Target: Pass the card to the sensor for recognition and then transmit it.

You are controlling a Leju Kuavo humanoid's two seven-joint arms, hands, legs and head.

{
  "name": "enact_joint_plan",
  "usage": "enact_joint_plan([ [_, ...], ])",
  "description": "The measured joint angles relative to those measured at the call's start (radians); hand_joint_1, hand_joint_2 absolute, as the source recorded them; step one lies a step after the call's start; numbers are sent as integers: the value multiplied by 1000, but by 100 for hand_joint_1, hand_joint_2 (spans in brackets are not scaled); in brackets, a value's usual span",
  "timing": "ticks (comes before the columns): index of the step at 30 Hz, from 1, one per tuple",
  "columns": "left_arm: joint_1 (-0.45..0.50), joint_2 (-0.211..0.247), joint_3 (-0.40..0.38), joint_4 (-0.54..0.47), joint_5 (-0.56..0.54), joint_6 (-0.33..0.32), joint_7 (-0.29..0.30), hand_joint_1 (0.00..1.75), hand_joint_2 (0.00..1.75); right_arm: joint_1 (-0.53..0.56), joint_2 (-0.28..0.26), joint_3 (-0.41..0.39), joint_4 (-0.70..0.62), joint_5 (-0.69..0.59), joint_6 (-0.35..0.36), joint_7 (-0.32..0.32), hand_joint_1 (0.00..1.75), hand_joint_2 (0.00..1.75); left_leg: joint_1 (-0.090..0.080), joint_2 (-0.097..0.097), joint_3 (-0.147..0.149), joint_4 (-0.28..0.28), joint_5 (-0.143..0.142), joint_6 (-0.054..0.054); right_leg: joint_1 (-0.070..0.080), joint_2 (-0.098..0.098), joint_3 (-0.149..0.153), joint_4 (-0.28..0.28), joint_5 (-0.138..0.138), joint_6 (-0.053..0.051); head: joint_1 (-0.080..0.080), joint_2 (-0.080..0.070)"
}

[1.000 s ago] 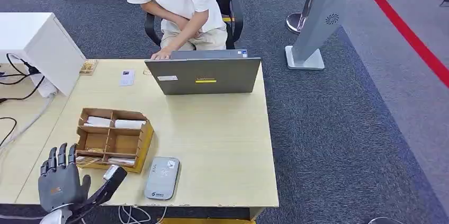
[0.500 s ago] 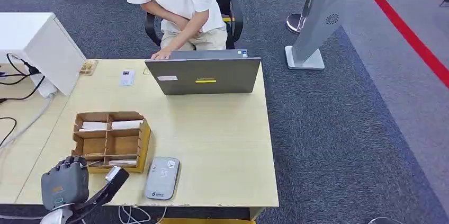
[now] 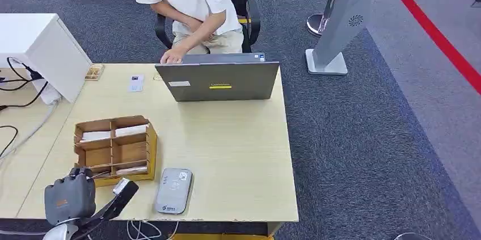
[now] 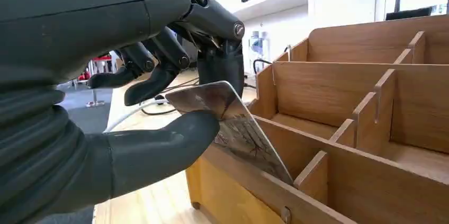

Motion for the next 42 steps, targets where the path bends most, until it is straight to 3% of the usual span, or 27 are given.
enact_joint_plan([
  [4,3,0,-1,-8,-19,-10,0,175,175,1,0,0,0,3,0,3,0,175,0,0,0,0,0,0,0,0,0,0,0,0,0,0],
  [6,42,10,-40,-121,-38,-40,5,175,175,3,3,0,0,-7,0,3,0,175,0,0,0,0,0,0,0,0,0,0,0,0,0,0],
  [7,70,43,-107,-258,-54,-58,0,175,175,5,3,-2,0,-15,0,2,0,175,0,0,0,0,0,0,0,0,0,0,0,0,1,0],
  [11,91,76,-159,-353,-59,-60,-15,175,175,6,4,-5,0,-25,-2,-1,0,175,0,0,0,0,0,0,0,0,-1,0,0,0,1,0],
  [21,106,157,-275,-526,-40,-38,-65,175,175,7,6,-28,-1,-33,-2,-8,0,175,0,0,0,0,0,0,0,0,-2,0,0,0,0,0],
  [25,44,172,-303,-545,-43,8,-71,175,175,6,6,-27,-1,-6,0,-9,0,175,0,0,0,0,0,0,0,0,-2,0,0,0,0,0],
  [30,-148,170,-302,-454,-118,96,-59,175,175,3,6,-16,0,49,9,-10,0,175,0,-2,1,0,2,1,0,-2,-1,0,1,0,0,0],
  [42,-595,169,-274,145,-275,168,-36,175,175,-9,14,38,13,114,13,14,0,175,0,-2,0,0,5,1,0,-2,1,0,4,-1,1,0],
])
